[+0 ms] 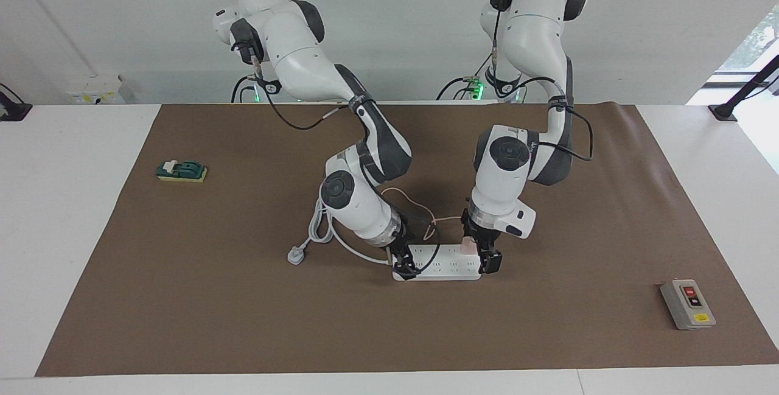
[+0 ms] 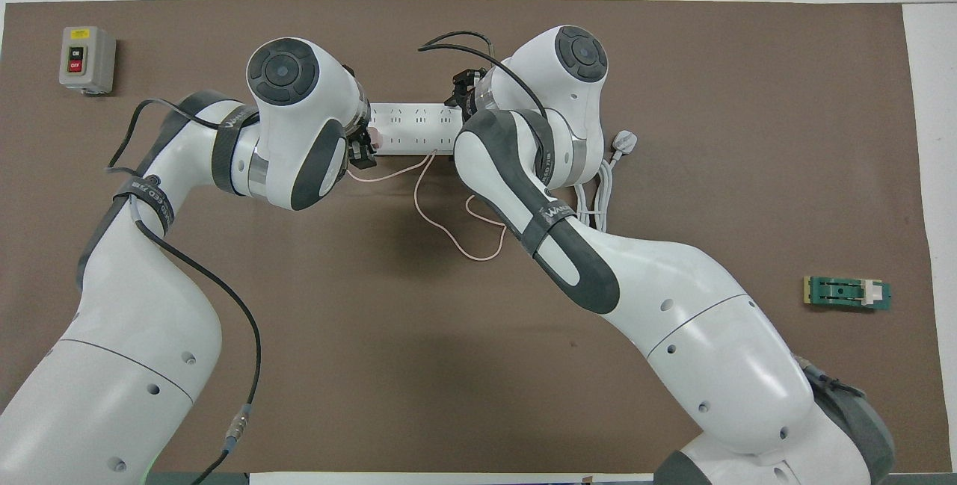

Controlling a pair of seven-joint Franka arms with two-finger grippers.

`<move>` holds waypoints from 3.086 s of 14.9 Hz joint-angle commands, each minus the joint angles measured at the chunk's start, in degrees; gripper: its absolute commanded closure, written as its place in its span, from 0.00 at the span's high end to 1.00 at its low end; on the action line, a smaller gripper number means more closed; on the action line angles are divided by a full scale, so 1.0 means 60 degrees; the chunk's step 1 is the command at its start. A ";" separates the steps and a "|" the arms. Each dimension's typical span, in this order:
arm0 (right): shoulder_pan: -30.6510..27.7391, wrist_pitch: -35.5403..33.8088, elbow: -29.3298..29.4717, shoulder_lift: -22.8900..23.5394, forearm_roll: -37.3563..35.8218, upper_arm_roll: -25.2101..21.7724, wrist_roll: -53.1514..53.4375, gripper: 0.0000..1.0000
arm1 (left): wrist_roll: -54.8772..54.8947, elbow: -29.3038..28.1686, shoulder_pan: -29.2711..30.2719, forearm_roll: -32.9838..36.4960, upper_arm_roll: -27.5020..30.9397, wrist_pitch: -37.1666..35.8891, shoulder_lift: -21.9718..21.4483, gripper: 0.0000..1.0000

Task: Unplug charger and place it aside

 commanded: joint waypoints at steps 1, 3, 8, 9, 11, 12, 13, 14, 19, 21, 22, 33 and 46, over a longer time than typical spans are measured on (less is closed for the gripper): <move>-0.0030 0.0108 0.0317 0.0258 -0.0136 0.0038 0.0028 1.00 | -0.0128 -0.0435 -0.0061 0.0215 0.0069 0.0266 -0.0252 1.00; -0.0015 0.0152 0.0317 0.0258 -0.0136 0.0038 0.0028 1.00 | -0.0128 -0.0435 -0.0061 0.0215 0.0069 0.0266 -0.0267 1.00; -0.0030 0.0298 0.0273 0.0332 -0.0136 0.0038 0.0028 1.00 | -0.0128 -0.0435 -0.0061 0.0215 0.0069 0.0266 -0.0252 1.00; -0.0016 0.0298 0.0273 0.0332 -0.0136 0.0023 0.0028 1.00 | -0.0128 -0.0435 -0.0061 0.0215 0.0069 0.0266 -0.0266 1.00; -0.0015 0.0298 0.0259 0.0332 -0.0151 0.0023 0.0013 1.00 | -0.0128 -0.0435 -0.0061 0.0215 0.0069 0.0266 -0.0267 1.00; -0.0015 0.0327 0.0259 0.0346 -0.0151 0.0023 0.0013 1.00 | -0.0128 -0.0435 -0.0061 0.0215 0.0069 0.0266 -0.0267 1.00; -0.0015 0.0516 0.0244 0.0361 -0.0151 0.0023 -0.0031 1.00 | -0.0128 -0.0435 -0.0061 0.0215 0.0069 0.0266 -0.0267 1.00; -0.0030 0.0591 0.0244 0.0390 -0.0151 0.0023 -0.0031 1.00 | -0.0128 -0.0435 -0.0061 0.0215 0.0069 0.0266 -0.0267 0.98; -0.0001 0.0621 0.0229 0.0463 -0.0151 0.0023 -0.0046 1.00 | -0.0128 -0.0435 -0.0061 0.0215 0.0069 0.0295 -0.0252 0.86; 0.0028 0.0635 0.0142 0.0449 -0.0136 0.0023 -0.0046 1.00 | -0.0128 -0.0435 -0.0061 0.0215 0.0069 0.0295 -0.0267 0.86; 0.0029 0.0635 0.0098 0.0449 -0.0136 0.0023 -0.0046 1.00 | -0.0128 -0.0435 -0.0061 0.0201 0.0069 0.0281 -0.0267 0.84; 0.0014 0.0621 0.0098 0.0405 -0.0253 0.0023 -0.0339 0.53 | -0.0099 -0.0392 -0.0134 0.0215 0.0084 0.0295 -0.0267 0.00; 0.0014 0.0621 0.0098 0.0405 -0.0180 0.0023 -0.0324 0.57 | 0.0311 -0.0186 0.0056 0.0215 0.0084 -0.1447 -0.1247 0.00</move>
